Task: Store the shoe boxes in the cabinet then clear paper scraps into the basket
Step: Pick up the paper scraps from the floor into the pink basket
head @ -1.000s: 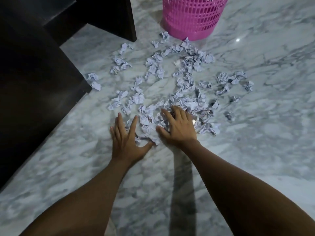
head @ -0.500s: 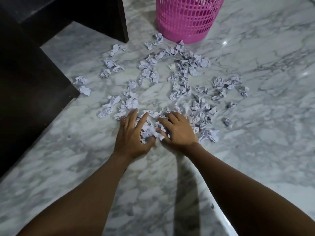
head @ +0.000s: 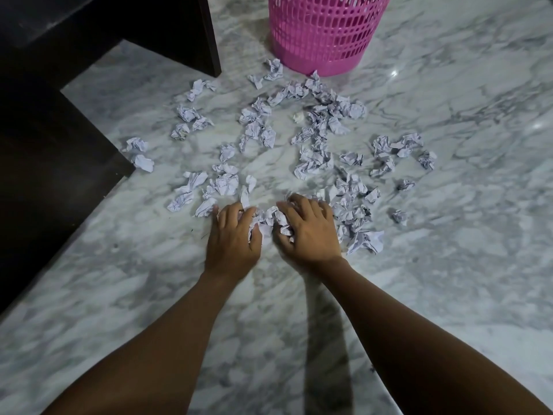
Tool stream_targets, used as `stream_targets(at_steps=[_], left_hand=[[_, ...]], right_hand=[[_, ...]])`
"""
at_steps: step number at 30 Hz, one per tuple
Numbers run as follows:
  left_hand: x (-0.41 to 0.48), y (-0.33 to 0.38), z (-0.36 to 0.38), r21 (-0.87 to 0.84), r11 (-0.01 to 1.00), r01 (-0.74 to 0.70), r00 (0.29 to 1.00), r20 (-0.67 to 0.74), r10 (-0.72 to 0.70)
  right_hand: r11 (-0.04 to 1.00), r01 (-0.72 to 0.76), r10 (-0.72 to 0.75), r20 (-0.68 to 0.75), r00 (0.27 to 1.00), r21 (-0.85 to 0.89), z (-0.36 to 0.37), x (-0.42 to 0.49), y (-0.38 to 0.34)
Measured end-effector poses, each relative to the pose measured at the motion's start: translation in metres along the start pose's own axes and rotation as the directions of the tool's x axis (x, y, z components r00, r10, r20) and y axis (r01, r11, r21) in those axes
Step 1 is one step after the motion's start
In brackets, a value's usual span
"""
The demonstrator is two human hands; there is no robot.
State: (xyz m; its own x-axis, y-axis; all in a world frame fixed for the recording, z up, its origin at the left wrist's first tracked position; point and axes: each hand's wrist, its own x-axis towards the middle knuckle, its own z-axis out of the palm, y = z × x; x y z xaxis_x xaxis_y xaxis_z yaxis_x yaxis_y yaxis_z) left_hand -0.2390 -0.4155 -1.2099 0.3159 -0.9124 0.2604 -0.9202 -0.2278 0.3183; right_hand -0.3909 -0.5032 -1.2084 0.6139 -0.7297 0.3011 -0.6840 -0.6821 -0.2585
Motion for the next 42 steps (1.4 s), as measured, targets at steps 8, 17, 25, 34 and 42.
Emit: stream_targets(at_steps=[8,17,25,34,42], left_hand=[[-0.004,0.001,0.001,-0.079,0.997,0.006,1.000,0.016,-0.004],[0.003,-0.001,0.007,-0.097,0.992,-0.076,0.995,-0.066,0.070],[0.005,0.002,0.006,-0.074,0.997,-0.023,0.997,-0.077,0.017],[0.012,0.011,0.007,0.040,0.998,0.043,0.998,-0.037,-0.042],[0.013,0.013,0.014,0.004,0.997,0.074,0.997,-0.012,-0.074]], right_hand=[[0.989,0.035,-0.034,-0.008,0.999,0.142,0.002,0.003,0.006],[0.952,-0.079,0.077,0.019,0.997,0.297,-0.001,0.011,-0.002],[0.828,-0.211,0.217,0.050,0.975,0.520,-0.031,0.033,0.000],[0.757,-0.322,0.461,-0.116,0.880,0.568,-0.084,0.011,0.042],[0.891,-0.344,0.368,-0.030,0.929,0.295,-0.049,-0.028,0.085]])
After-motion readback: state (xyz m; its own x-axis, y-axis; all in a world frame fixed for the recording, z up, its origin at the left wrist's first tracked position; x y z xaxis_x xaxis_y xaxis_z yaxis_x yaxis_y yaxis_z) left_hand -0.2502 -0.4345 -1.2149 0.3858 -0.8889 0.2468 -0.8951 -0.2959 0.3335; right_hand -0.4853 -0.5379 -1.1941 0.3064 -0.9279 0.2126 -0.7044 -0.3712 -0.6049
